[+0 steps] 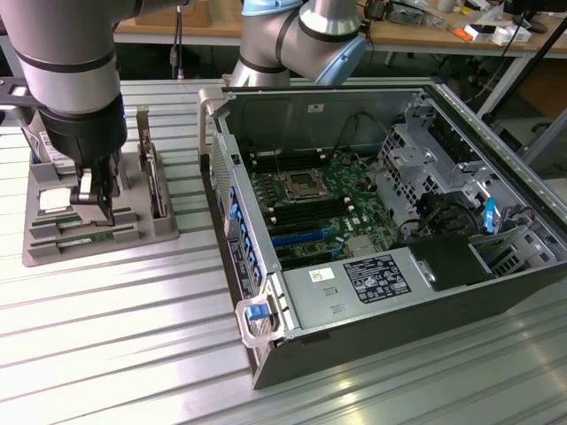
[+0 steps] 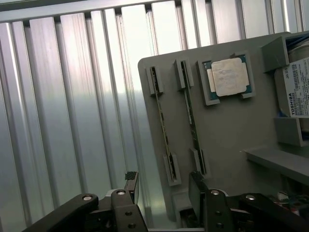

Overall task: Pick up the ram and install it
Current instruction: 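Pick up the ram and move it above insertion slot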

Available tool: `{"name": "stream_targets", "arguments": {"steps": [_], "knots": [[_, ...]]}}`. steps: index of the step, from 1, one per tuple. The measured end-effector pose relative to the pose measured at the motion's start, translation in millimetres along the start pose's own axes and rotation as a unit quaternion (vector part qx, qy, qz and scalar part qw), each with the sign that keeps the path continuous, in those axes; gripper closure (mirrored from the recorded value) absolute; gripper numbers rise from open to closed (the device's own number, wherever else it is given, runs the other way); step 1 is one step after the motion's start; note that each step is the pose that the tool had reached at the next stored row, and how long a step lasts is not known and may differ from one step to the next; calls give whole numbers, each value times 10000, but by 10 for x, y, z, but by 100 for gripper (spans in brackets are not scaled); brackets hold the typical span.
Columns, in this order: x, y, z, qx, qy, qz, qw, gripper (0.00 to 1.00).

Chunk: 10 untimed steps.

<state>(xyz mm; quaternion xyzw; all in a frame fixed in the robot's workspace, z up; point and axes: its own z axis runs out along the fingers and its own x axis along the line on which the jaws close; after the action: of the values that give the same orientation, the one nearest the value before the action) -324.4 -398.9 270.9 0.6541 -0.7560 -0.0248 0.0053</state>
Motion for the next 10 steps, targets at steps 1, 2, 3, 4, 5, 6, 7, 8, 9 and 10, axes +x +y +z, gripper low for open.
{"name": "stream_targets", "arguments": {"steps": [1, 2, 3, 4, 5, 6, 7, 8, 9, 10], "knots": [[0, 0, 6, 0, 0, 1, 10000, 46], [0, 0, 17, 0, 0, 1, 10000, 46], [1, 0, 26, 0, 0, 1, 10000, 46], [1, -1, 31, 0, 0, 0, 10000, 46], [1, -2, 37, 0, 0, 0, 10000, 46], [1, -2, 44, 0, 0, 0, 10000, 46], [1, -2, 55, 0, 0, 0, 10000, 46], [2, -3, 61, 0, 0, 0, 10000, 46], [2, -3, 68, 0, 0, 0, 10000, 46], [2, -4, 78, 0, 0, 0, 10000, 46]]}}
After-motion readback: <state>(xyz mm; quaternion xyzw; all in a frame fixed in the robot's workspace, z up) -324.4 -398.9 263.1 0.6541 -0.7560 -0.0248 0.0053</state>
